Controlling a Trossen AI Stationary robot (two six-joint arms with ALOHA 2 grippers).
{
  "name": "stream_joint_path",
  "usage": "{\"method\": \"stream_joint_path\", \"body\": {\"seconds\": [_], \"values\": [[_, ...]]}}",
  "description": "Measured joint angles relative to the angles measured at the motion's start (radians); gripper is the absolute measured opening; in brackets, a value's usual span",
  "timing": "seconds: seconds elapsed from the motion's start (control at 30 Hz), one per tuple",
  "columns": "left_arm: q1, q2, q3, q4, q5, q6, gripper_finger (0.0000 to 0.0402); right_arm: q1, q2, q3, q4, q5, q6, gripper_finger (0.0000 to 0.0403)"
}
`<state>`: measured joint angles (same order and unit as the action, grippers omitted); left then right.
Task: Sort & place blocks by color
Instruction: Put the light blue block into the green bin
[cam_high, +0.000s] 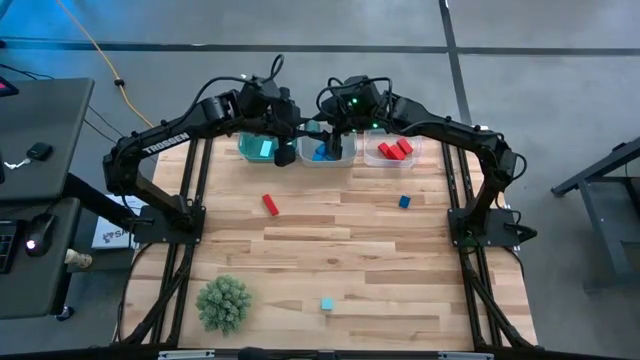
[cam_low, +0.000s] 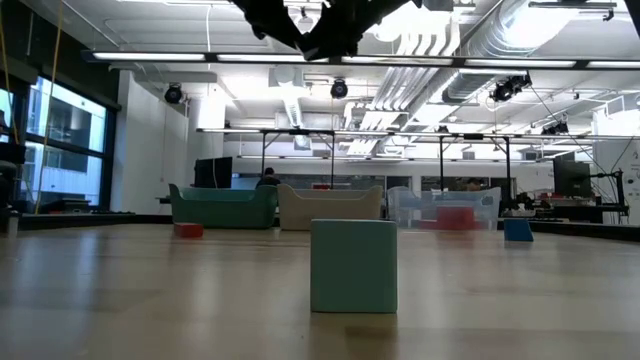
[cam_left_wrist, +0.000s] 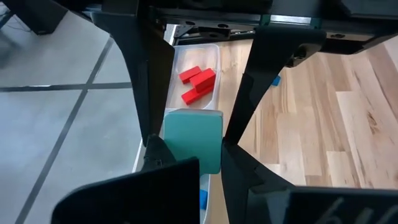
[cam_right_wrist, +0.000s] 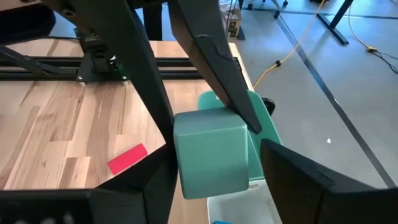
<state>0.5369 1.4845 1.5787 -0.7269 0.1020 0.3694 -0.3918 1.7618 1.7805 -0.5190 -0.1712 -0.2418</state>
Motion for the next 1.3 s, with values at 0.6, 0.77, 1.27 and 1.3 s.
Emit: {"method": "stream_joint_path", "body": {"seconds": [0.6, 0.77, 1.27, 1.3], "values": [[0.05, 0.003, -0.003, -0.017, -0.098, -0.01, 0.0, -0.001, -0.004, 0.107, -0.142, 0.051, 0.008, 0.0223], [0.095, 0.003, -0.003, -0.07, -0.164, -0.011, 0.0, -0.002, -0.005, 0.107, -0.188, 0.06, 0.008, 0.0223], [0.287, 0.006, -0.146, -0.191, -0.193, -0.181, 0.0, -0.003, -0.005, 0.107, -0.213, 0.067, 0.078, 0.0223], [0.296, 0.007, -0.16, -0.192, -0.193, -0.2, 0.0, -0.003, -0.006, 0.107, -0.211, 0.067, 0.089, 0.0223]]}}
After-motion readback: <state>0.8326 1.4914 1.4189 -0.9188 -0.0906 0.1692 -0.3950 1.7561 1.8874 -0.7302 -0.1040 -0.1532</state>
